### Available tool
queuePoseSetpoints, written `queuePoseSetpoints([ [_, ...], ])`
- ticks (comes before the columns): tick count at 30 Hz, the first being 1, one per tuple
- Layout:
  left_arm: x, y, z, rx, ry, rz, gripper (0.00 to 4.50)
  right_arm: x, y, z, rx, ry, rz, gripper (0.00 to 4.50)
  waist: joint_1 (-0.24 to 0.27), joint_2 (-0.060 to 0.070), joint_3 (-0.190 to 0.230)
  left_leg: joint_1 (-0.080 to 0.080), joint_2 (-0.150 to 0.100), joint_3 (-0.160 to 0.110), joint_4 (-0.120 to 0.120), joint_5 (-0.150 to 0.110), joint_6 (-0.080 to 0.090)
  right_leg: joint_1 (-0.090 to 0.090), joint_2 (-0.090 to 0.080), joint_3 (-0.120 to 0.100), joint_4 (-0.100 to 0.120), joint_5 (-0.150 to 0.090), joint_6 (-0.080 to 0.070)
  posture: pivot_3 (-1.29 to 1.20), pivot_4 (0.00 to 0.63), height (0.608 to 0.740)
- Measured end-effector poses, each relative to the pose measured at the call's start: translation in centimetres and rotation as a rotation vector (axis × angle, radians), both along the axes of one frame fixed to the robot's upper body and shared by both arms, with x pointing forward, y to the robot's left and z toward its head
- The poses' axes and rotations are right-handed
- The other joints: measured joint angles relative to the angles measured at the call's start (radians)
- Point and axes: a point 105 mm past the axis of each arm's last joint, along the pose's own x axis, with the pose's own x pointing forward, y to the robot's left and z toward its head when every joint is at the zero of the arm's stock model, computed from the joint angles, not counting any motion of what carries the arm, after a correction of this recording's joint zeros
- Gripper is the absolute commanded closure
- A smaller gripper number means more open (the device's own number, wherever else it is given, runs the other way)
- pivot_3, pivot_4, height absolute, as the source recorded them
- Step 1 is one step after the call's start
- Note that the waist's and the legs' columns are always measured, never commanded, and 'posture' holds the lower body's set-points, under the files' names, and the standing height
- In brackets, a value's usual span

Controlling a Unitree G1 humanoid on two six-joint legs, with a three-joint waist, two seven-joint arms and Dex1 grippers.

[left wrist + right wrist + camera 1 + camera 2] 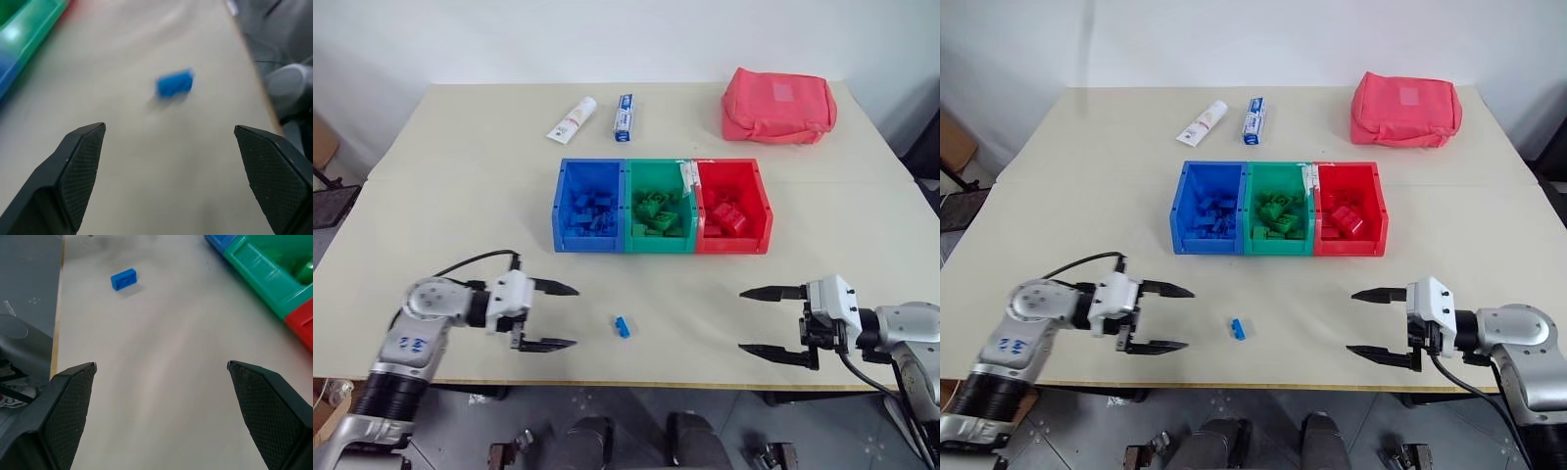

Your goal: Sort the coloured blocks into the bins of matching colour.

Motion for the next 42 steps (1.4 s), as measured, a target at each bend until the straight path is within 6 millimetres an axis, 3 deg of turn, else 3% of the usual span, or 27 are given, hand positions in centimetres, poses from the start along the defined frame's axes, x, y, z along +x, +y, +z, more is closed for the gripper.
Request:
queuePoseSetpoints([
  [4, 0.5, -3.0, -0.1, 0.039, -0.026, -0.053, 0.00, -0.4, -0.1, 0.2, -0.008, -0.015, -0.038, 0.02, 0.002, 0.000, 0.000, 0.000, 0.000, 0.001, 0.000, 0.000, 0.000, 0.000, 0.001, 0.001, 0.000, 0.000, 0.000, 0.00, 0.150, 0.740],
  [7, 0.7, -3.5, -1.4, 0.101, -0.023, -0.046, 0.00, -0.8, -0.1, 0.3, -0.012, -0.020, -0.058, 0.02, -0.001, 0.000, 0.000, 0.000, 0.001, 0.001, -0.001, 0.000, 0.000, -0.001, 0.001, 0.001, 0.000, 0.000, 0.000, 0.00, 0.150, 0.740],
  [8, 1.0, -3.6, -1.7, 0.096, -0.015, -0.030, 0.19, -0.9, 0.0, 0.3, -0.011, -0.022, -0.065, 0.01, 0.001, 0.000, 0.000, 0.000, 0.000, 0.001, 0.000, 0.000, 0.000, -0.001, 0.001, 0.001, 0.001, 0.000, 0.000, 0.00, 0.150, 0.740],
  [10, 1.1, -3.9, -2.0, 0.090, -0.006, -0.021, 0.63, -1.2, 0.2, 0.3, -0.010, -0.017, -0.067, 0.00, 0.005, -0.001, 0.001, 0.000, 0.000, 0.001, 0.000, 0.000, 0.000, 0.000, 0.001, 0.000, 0.001, 0.000, 0.000, 0.00, 0.150, 0.740],
  [22, 1.0, -5.3, -2.3, 0.026, 0.028, -0.042, 4.35, -1.7, 0.1, 0.3, 0.004, -0.020, -0.166, 0.00, 0.016, -0.002, 0.001, 0.000, 0.000, 0.001, 0.001, 0.000, 0.000, 0.001, 0.001, 0.000, 0.000, 0.000, 0.000, 0.00, 0.150, 0.740],
  [28, 1.4, -5.1, -2.0, -0.062, 0.058, 0.032, 4.35, -1.4, 0.3, 0.3, 0.028, -0.037, -0.198, 0.00, 0.016, -0.002, 0.001, 0.001, 0.000, 0.001, 0.001, 0.000, 0.000, 0.001, 0.001, 0.000, 0.001, 0.000, 0.000, 0.00, 0.150, 0.740],
  [31, 2.8, -4.7, -0.2, -0.195, 0.046, 0.152, 4.35, -0.6, 0.6, 1.0, 0.074, -0.080, -0.232, 0.00, 0.016, -0.002, 0.001, 0.001, 0.000, 0.000, 0.002, 0.000, 0.000, 0.001, 0.001, 0.000, 0.001, 0.000, 0.000, 0.00, 0.150, 0.740],
  [38, 5.6, -1.5, 3.7, -0.408, -0.017, 0.445, 4.35, 0.8, 1.0, 1.5, 0.201, -0.116, -0.345, 0.00, 0.016, -0.002, 0.001, 0.001, -0.001, 0.000, 0.002, 0.000, 0.000, 0.001, 0.001, 0.000, 0.001, 0.000, 0.001, 0.00, 0.150, 0.740],
  [40, 5.1, -1.6, 4.1, -0.389, -0.011, 0.412, 4.35, 1.1, 1.1, 1.7, 0.205, -0.125, -0.351, 0.00, 0.016, -0.002, 0.001, 0.001, -0.001, 0.000, 0.002, 0.000, 0.000, 0.001, 0.001, 0.000, 0.002, 0.000, 0.000, 0.00, 0.150, 0.740],
  [42, 3.5, -2.2, 3.6, -0.285, -0.019, 0.286, 3.77, 1.1, 1.1, 1.9, 0.200, -0.131, -0.346, 0.00, 0.015, -0.002, 0.001, 0.001, -0.001, 0.000, 0.001, 0.000, 0.000, 0.001, 0.001, 0.000, 0.001, 0.000, 0.000, 0.00, 0.150, 0.740],
])
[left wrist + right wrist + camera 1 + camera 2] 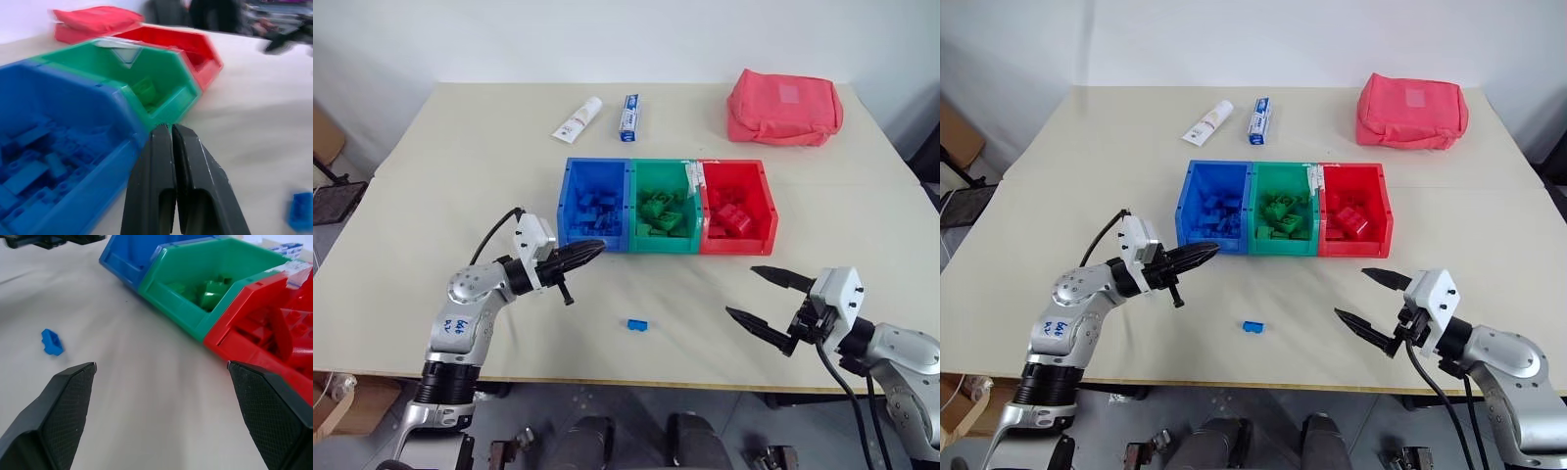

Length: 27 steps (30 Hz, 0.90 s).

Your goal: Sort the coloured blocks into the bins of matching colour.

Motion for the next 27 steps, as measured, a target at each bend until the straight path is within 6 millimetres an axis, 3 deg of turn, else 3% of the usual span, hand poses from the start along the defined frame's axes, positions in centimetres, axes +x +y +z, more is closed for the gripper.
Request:
queuePoseSetpoints([
  [4, -2.7, -0.8, -2.7, 0.182, 0.036, -0.230, 2.52, -0.7, -0.4, -0.1, -0.083, 0.035, 0.057, 0.00, 0.000, 0.001, 0.000, 0.000, 0.000, 0.000, 0.000, 0.000, 0.000, 0.001, 0.000, 0.000, -0.001, 0.000, 0.000, 0.00, 0.150, 0.740],
  [9, -2.5, -2.5, -4.3, 0.287, 0.041, -0.358, 0.99, -2.4, -1.8, -0.4, -0.191, 0.113, 0.138, 0.00, 0.006, 0.000, 0.000, 0.000, -0.001, -0.001, 0.001, 0.000, 0.001, 0.004, 0.001, -0.002, -0.002, 0.000, 0.000, 0.00, 0.150, 0.740],
  [12, -2.1, -3.1, -6.0, 0.417, 0.024, -0.375, 0.99, -3.0, -2.2, -0.4, -0.208, 0.132, 0.149, 0.00, 0.002, 0.000, 0.000, 0.001, -0.001, -0.001, 0.000, 0.000, 0.001, 0.004, 0.001, -0.002, -0.003, 0.000, 0.001, 0.00, 0.150, 0.740],
  [16, -1.9, -4.3, -6.8, 0.402, 0.041, -0.361, 0.99, -3.3, -2.1, -0.4, -0.205, 0.141, 0.158, 0.00, 0.000, 0.000, 0.000, 0.002, 0.000, 0.000, 0.001, 0.000, 0.001, 0.004, 0.001, -0.001, -0.002, 0.000, 0.001, 0.00, 0.150, 0.740],
  [19, -2.0, -4.4, -6.9, 0.405, 0.055, -0.364, 1.59, -3.7, -1.7, -0.3, -0.206, 0.139, 0.175, 0.00, 0.002, 0.000, 0.000, 0.002, -0.001, -0.001, 0.001, 0.000, 0.001, 0.005, 0.001, -0.001, -0.002, 0.000, 0.001, 0.00, 0.150, 0.740],
  [27, -1.7, -5.4, -6.8, 0.406, 0.046, -0.356, 3.99, -3.8, -1.8, -0.7, -0.221, 0.148, 0.165, 0.00, 0.005, 0.000, 0.000, 0.003, -0.002, -0.002, 0.003, 0.000, 0.002, 0.008, 0.001, -0.002, -0.003, 0.001, 0.002, 0.00, 0.150, 0.740],
])
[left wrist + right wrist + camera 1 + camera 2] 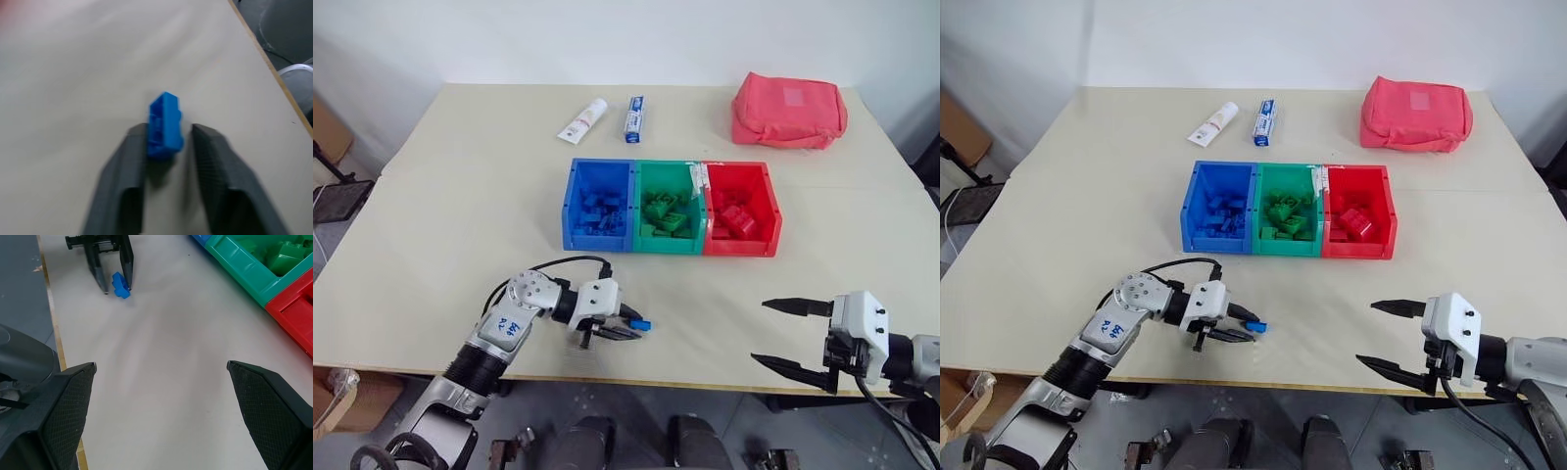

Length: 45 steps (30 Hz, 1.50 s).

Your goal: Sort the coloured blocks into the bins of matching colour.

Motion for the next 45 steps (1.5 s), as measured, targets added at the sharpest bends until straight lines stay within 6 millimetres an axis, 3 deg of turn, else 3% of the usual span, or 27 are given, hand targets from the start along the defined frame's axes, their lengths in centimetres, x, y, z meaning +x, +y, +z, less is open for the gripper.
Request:
queuePoseSetpoints([
  [6, 0.7, -0.1, 0.7, -0.047, -0.017, 0.048, 4.01, 0.2, -0.4, 0.1, -0.003, -0.011, -0.026, 0.00, -0.001, 0.000, 0.000, 0.000, 0.000, 0.000, 0.000, 0.000, 0.000, 0.000, 0.000, 0.000, 0.000, 0.000, 0.000, 0.00, 0.150, 0.740],
  [8, 1.5, 0.0, 2.5, -0.186, 0.000, 0.122, 4.01, 0.7, -1.0, 0.8, 0.029, -0.050, -0.078, 0.00, 0.000, 0.000, 0.000, 0.000, 0.000, -0.001, 0.000, 0.000, 0.000, 0.000, 0.000, 0.000, 0.000, 0.000, 0.000, 0.00, 0.150, 0.740],
  [11, 3.6, 1.8, 6.1, -0.412, -0.006, 0.301, 4.01, 1.5, -1.2, 1.8, 0.133, -0.105, -0.168, 0.00, -0.005, 0.000, 0.000, 0.000, 0.002, -0.001, 0.000, 0.000, 0.000, 0.000, -0.002, 0.000, 0.000, 0.000, 0.000, 0.00, 0.150, 0.740],
  [14, 6.4, 3.9, 8.8, -0.553, -0.051, 0.539, 4.01, 2.8, -1.3, 2.8, 0.257, -0.176, -0.276, 0.00, -0.003, -0.001, 0.000, 0.000, 0.001, -0.001, 0.001, 0.000, -0.001, 0.000, -0.001, 0.000, 0.001, 0.000, 0.000, 0.00, 0.150, 0.740],
  [17, 8.5, 4.5, 11.4, -0.651, -0.113, 0.686, 4.01, 4.1, -1.4, 4.1, 0.340, -0.264, -0.368, 0.00, 0.001, -0.001, 0.000, 0.000, -0.001, -0.001, 0.002, 0.000, 0.000, 0.000, 0.000, 0.000, 0.001, 0.000, 0.001, 0.00, 0.150, 0.740],
  [21, 10.4, 4.4, 12.3, -0.679, -0.158, 0.801, 4.01, 5.2, -1.4, 5.0, 0.391, -0.343, -0.439, 0.00, 0.003, -0.001, 0.000, 0.000, -0.003, -0.001, 0.001, 0.000, 0.000, -0.001, 0.000, 0.000, 0.001, 0.001, 0.001, 0.00, 0.150, 0.740],
  [25, 11.5, 4.5, 11.4, -0.665, -0.130, 0.876, 2.79, 6.1, -0.5, 4.5, 0.377, -0.345, -0.426, 0.00, -0.005, -0.001, 0.000, -0.001, -0.003, 0.000, 0.000, 0.000, 0.000, -0.003, 0.000, 0.001, 0.002, 0.001, 0.001, 0.00, 0.150, 0.740],
  [32, 10.8, 4.4, 11.6, -0.611, -0.156, 0.795, 0.62, 6.1, -0.6, 2.9, 0.280, -0.284, -0.377, 0.00, -0.005, -0.001, 0.000, -0.001, -0.003, 0.000, 0.000, 0.000, 0.000, -0.004, 0.000, 0.001, 0.003, 0.001, 0.001, 0.00, 0.150, 0.740],
  [36, 9.6, 5.9, 11.5, -0.573, -0.200, 0.780, 0.62, 6.1, -1.0, 2.6, 0.253, -0.262, -0.355, 0.00, -0.009, -0.001, 0.000, -0.001, -0.002, 0.001, -0.001, 0.000, 0.000, -0.004, 0.000, 0.002, 0.003, 0.001, 0.001, 0.00, 0.150, 0.740],
  [39, 6.9, 8.0, 10.3, -0.482, -0.235, 0.696, 0.62, 6.1, -1.0, 2.5, 0.222, -0.241, -0.309, 0.00, -0.019, -0.001, 0.000, -0.001, -0.001, 0.002, -0.002, 0.000, 0.000, -0.006, 0.000, 0.003, 0.003, 0.000, 0.001, 0.00, 0.150, 0.740],
  [42, 3.8, 10.3, 7.7, -0.366, -0.171, 0.612, 0.62, 5.4, -0.9, 2.1, 0.133, -0.191, -0.210, 0.00, -0.024, -0.001, 0.000, -0.001, 0.000, 0.002, -0.003, 0.000, 0.000, -0.006, -0.002, 0.003, 0.002, 0.000, 0.000, 0.00, 0.150, 0.740],
  [45, 1.9, 12.0, 7.0, -0.315, -0.145, 0.570, 0.62, 5.1, -0.7, 1.9, 0.098, -0.169, -0.139, 0.00, -0.022, -0.001, 0.000, -0.001, 0.000, 0.001, -0.002, 0.000, 0.000, -0.004, -0.003, 0.002, 0.001, 0.000, 0.000, 0.00, 0.150, 0.740],
])
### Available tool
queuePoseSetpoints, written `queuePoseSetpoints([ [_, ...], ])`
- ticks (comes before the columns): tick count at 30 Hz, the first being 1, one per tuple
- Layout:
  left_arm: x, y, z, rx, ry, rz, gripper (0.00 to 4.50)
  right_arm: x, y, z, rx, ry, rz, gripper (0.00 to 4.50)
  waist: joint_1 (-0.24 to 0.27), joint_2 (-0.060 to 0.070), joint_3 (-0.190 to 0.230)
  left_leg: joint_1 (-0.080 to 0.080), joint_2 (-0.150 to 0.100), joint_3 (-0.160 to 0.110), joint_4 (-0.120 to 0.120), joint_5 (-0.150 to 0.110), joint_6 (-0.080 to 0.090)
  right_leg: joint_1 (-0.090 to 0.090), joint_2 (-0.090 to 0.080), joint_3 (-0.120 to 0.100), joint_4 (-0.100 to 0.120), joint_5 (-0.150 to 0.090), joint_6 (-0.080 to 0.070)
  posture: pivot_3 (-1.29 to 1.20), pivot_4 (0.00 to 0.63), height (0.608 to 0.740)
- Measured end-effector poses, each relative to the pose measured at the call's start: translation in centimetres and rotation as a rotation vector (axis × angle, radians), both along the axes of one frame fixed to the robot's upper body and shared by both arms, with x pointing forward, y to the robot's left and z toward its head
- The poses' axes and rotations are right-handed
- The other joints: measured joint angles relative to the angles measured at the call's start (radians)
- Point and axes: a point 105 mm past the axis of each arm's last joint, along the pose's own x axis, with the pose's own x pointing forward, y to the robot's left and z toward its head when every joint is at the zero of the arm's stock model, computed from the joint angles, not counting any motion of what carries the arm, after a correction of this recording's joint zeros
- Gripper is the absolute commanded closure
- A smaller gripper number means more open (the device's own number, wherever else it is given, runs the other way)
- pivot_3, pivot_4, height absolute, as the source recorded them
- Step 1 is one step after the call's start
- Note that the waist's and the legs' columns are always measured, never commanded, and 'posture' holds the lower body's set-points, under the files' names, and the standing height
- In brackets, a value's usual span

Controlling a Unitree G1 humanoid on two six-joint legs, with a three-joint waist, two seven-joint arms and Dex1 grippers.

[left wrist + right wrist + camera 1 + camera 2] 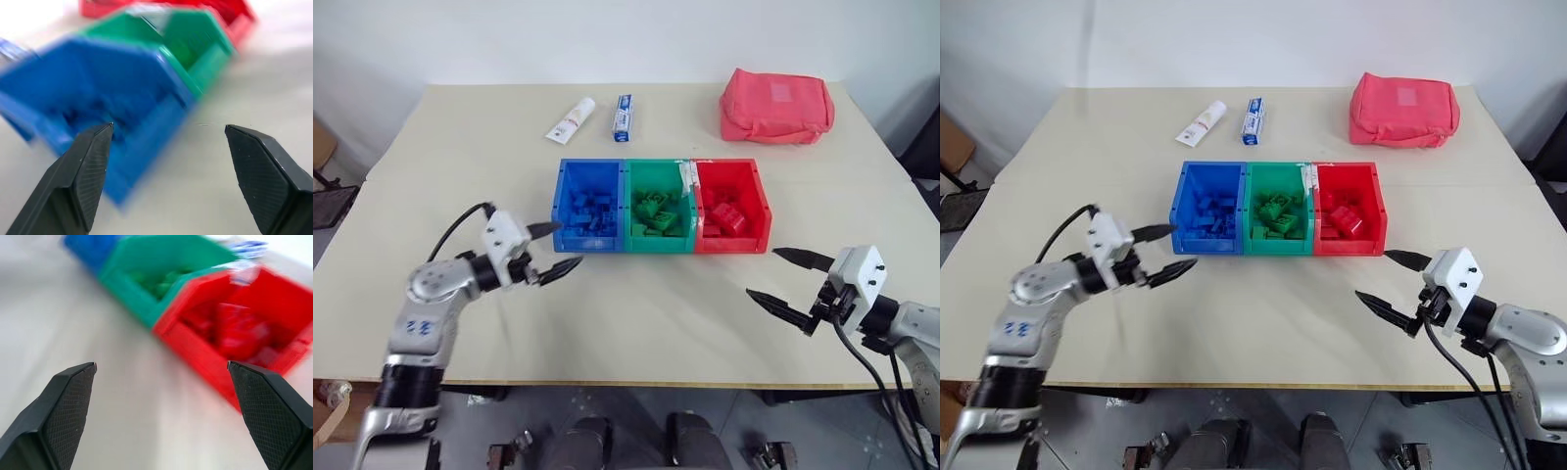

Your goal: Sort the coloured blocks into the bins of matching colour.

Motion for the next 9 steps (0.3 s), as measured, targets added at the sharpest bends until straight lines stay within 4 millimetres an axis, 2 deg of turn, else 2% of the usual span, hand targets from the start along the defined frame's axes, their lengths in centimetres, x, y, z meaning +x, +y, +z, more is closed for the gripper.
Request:
queuePoseSetpoints([
  [4, -1.3, 2.8, -1.7, 0.134, 0.036, 0.036, 0.62, 0.0, -0.1, -0.6, -0.052, 0.025, 0.065, 0.00, 0.004, 0.000, 0.000, 0.001, 0.000, 0.000, -0.001, 0.000, 0.000, 0.002, 0.000, 0.000, -0.003, 0.000, 0.000, 0.00, 0.150, 0.740],
  [9, -1.2, 2.6, -2.4, 0.112, 0.023, 0.072, 0.62, 0.5, 0.3, -1.0, -0.049, 0.013, 0.082, 0.00, 0.017, 0.000, 0.000, 0.001, 0.000, -0.001, -0.001, 0.000, 0.000, 0.002, 0.000, -0.001, -0.004, 0.000, 0.000, 0.00, 0.150, 0.740],
])
